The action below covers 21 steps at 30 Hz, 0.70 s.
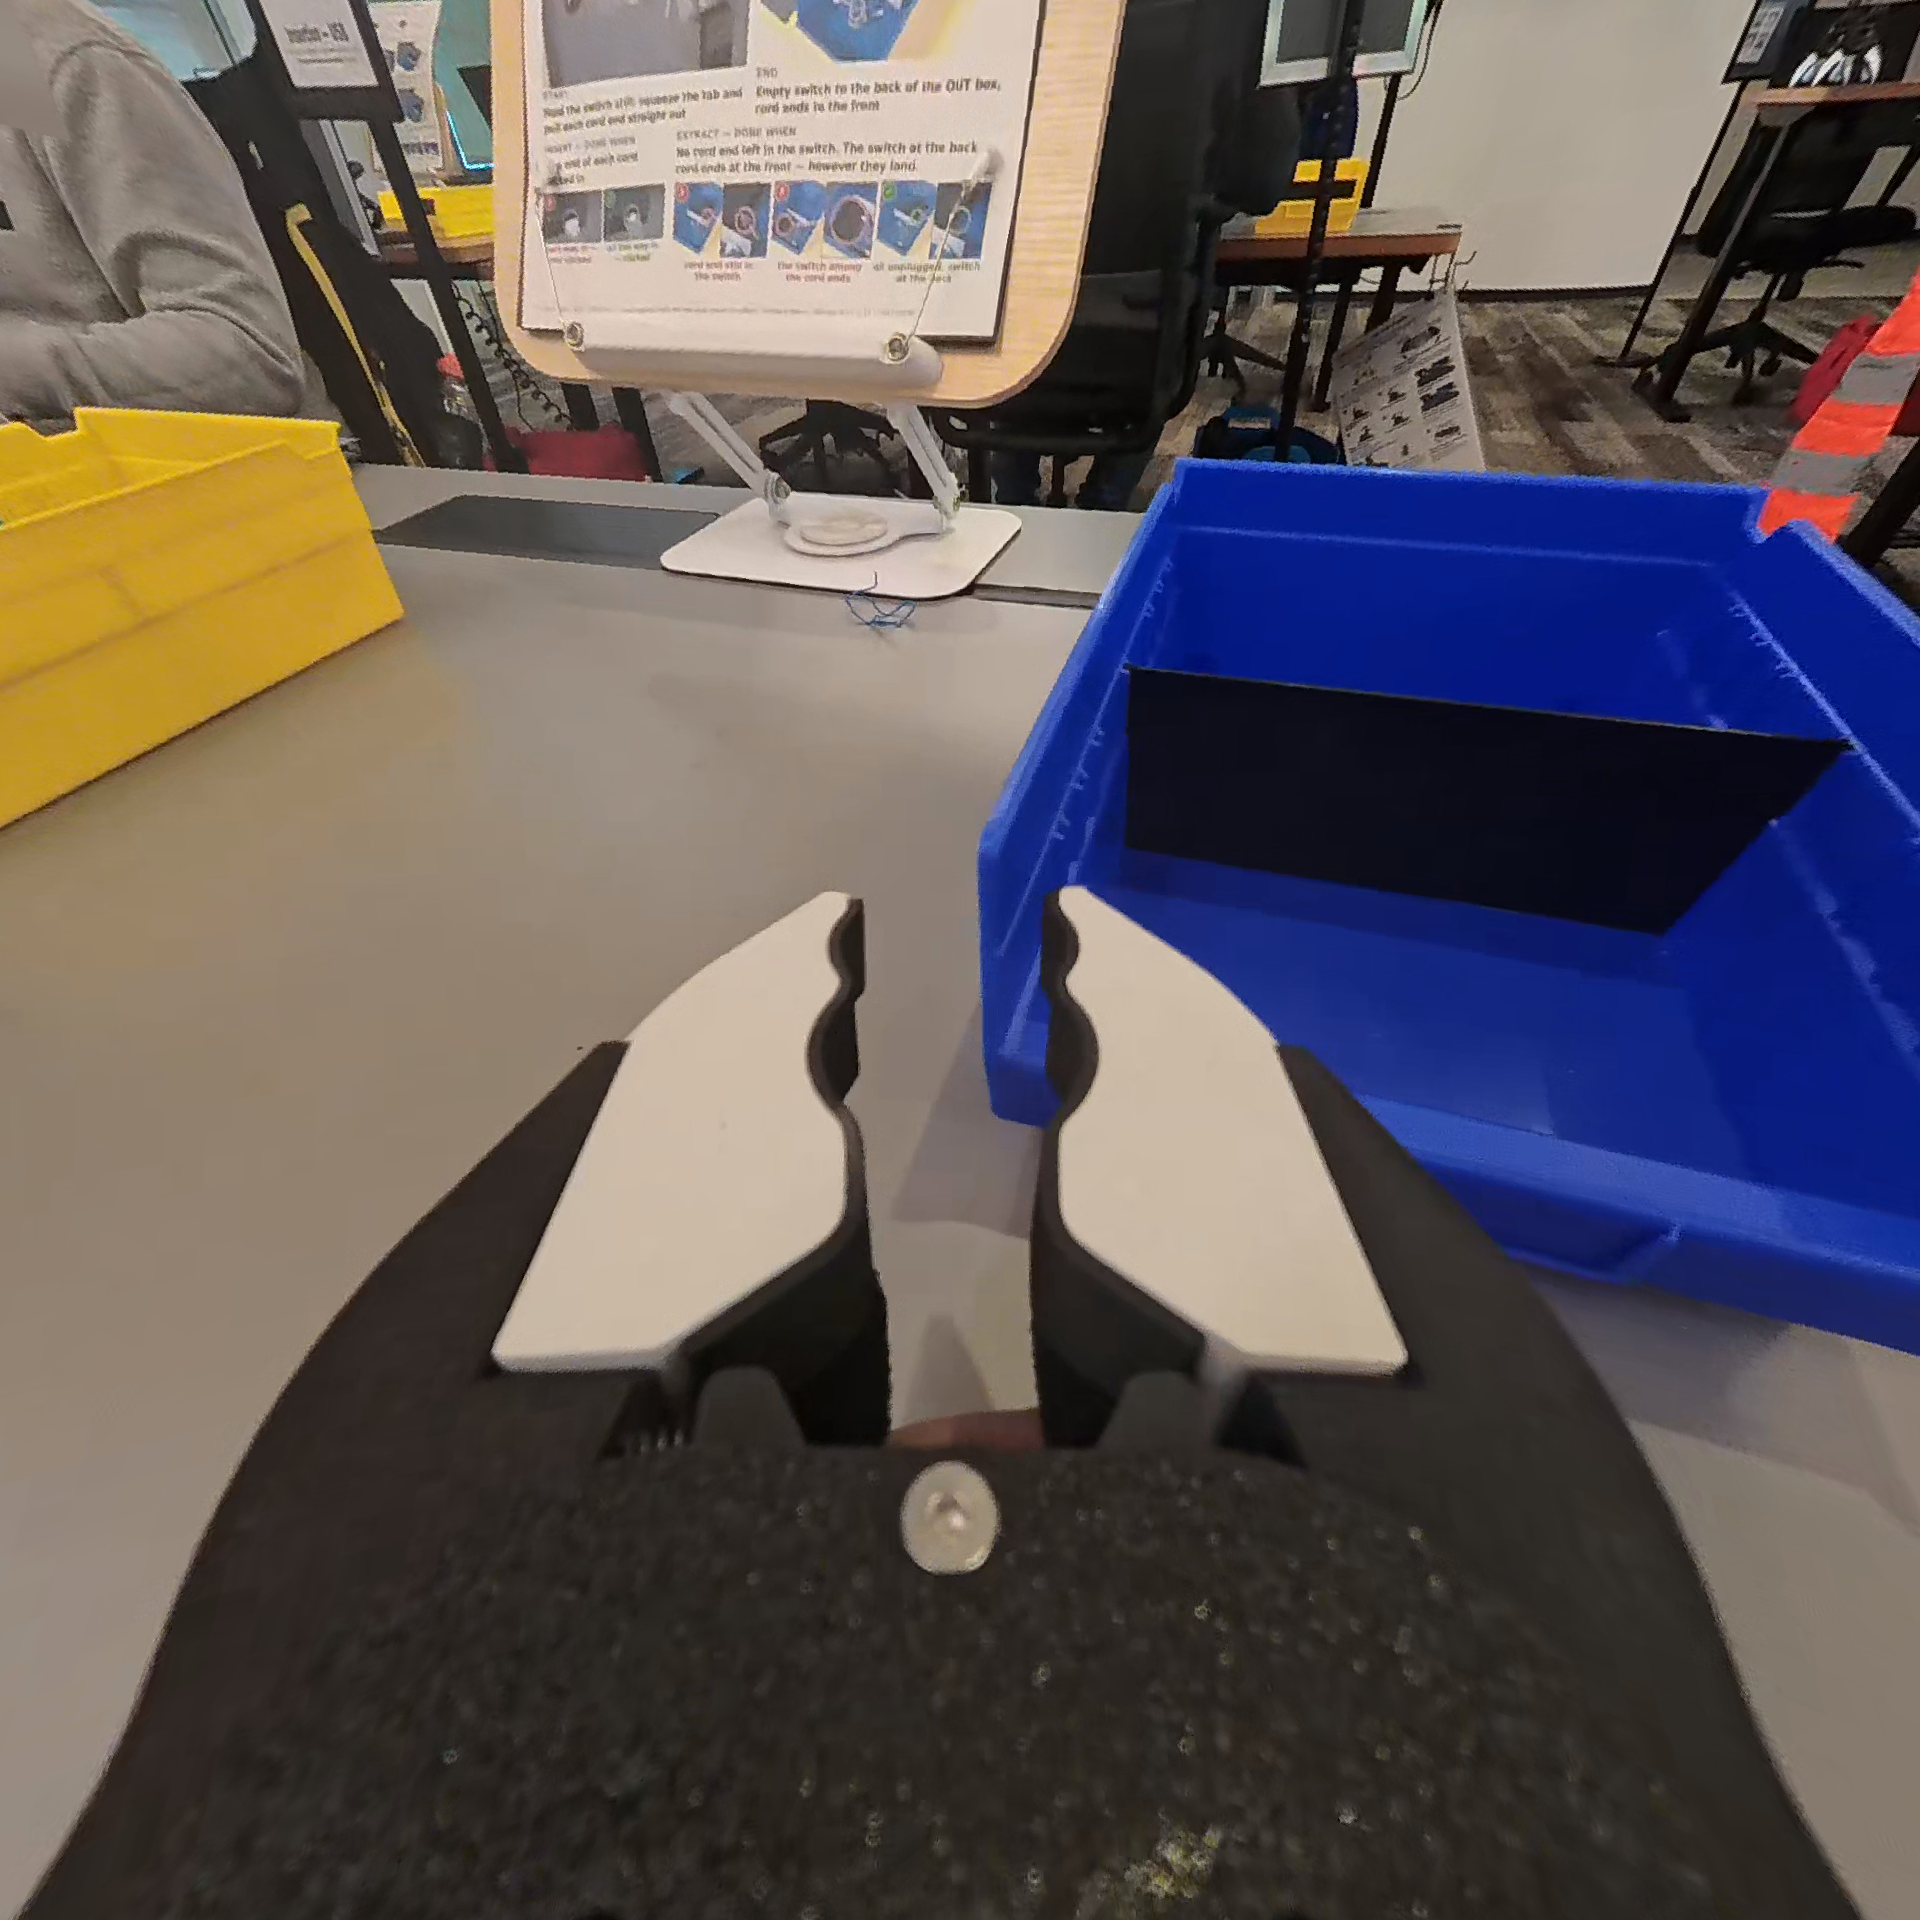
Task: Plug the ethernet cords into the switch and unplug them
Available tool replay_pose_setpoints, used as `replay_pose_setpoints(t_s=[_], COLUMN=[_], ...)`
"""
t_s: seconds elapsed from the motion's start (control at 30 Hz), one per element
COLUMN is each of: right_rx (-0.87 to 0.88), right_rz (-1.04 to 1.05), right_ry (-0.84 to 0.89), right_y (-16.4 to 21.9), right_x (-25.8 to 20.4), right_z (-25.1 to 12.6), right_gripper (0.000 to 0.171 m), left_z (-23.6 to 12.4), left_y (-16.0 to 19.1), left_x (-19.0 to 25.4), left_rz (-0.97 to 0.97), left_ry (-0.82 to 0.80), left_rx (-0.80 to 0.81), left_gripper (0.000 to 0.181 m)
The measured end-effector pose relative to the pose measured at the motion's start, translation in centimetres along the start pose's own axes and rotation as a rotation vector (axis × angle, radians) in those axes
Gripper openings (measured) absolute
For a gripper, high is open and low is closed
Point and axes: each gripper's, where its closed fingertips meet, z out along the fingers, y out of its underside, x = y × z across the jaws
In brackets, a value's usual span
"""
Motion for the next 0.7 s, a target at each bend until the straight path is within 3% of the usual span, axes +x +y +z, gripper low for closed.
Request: replay_pose_setpoints(t_s=[0.3,0.7], right_rx=[0.014,0.004], right_rz=[0.007,-0.133], right_ry=[-0.014,-0.095], right_y=[-0.2,-0.1], right_x=[-0.3,-3.9], right_z=[-0.1,0.8], right_gripper=[0.029,0.027], left_z=[-0.2,0.7], left_y=[0.0,0.6], left_x=[-0.1,0.7], left_rz=[0.022,0.035], left_ry=[-0.021,0.025], left_rx=[0.005,-0.037], left_gripper=[0.033,0.035])
